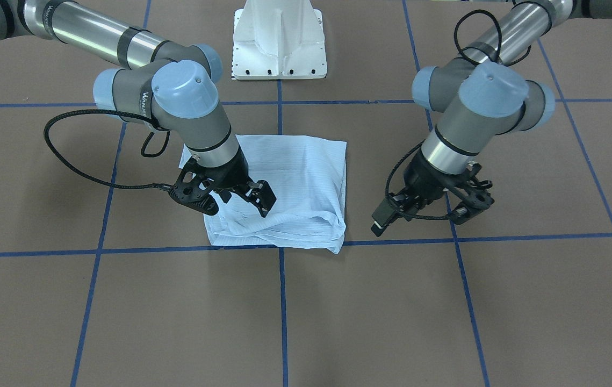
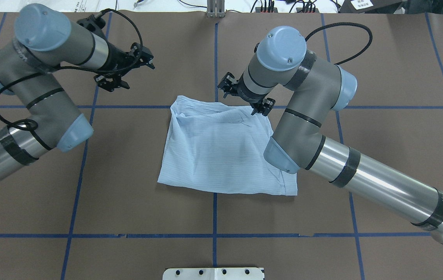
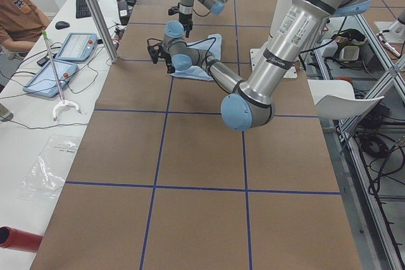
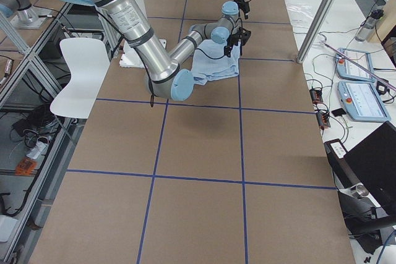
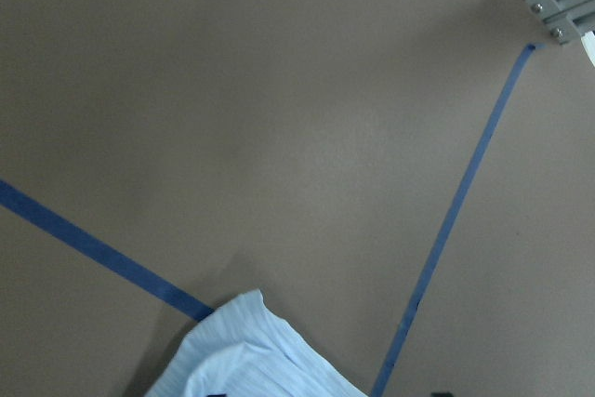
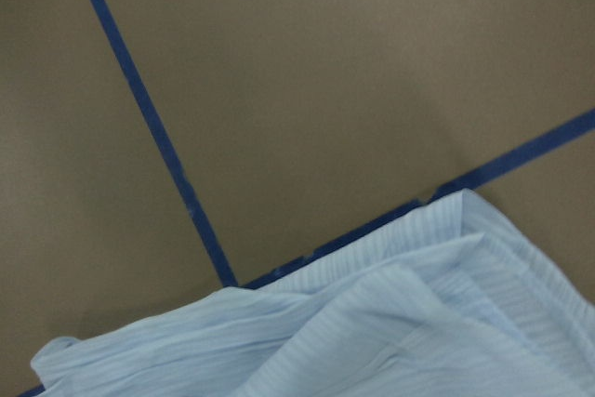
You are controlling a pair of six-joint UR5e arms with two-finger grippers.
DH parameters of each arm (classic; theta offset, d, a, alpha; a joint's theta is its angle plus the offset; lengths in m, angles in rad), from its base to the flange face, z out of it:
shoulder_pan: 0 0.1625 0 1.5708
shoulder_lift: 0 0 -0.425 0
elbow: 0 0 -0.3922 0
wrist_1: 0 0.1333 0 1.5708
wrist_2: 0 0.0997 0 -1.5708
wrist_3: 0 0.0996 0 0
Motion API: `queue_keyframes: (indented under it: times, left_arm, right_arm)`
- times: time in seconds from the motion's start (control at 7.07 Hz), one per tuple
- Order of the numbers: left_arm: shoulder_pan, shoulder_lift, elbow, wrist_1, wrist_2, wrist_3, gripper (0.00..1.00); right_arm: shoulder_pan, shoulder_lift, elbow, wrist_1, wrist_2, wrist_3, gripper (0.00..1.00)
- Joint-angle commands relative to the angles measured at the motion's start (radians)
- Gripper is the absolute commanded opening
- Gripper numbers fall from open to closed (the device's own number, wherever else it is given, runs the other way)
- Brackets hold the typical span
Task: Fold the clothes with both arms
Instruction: 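Open both grippers and raise them away from the shirt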
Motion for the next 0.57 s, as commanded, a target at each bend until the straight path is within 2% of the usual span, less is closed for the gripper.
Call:
queue_keyframes:
  times: [0.0,0.14,0.42]
  left_arm:
    - [-0.100,0.119,-0.043,0.000,-0.019,0.269,0.99]
    - [-0.161,0.174,-0.050,0.000,-0.023,0.407,0.99]
    - [-0.333,0.280,-0.057,0.011,-0.120,0.746,0.99]
  right_arm:
    - [0.113,-0.039,0.019,-0.108,0.003,-0.393,1.00]
    - [0.201,-0.065,0.026,-0.181,0.015,-0.589,1.00]
    - [0.391,-0.170,0.029,-0.209,0.130,-0.917,1.00]
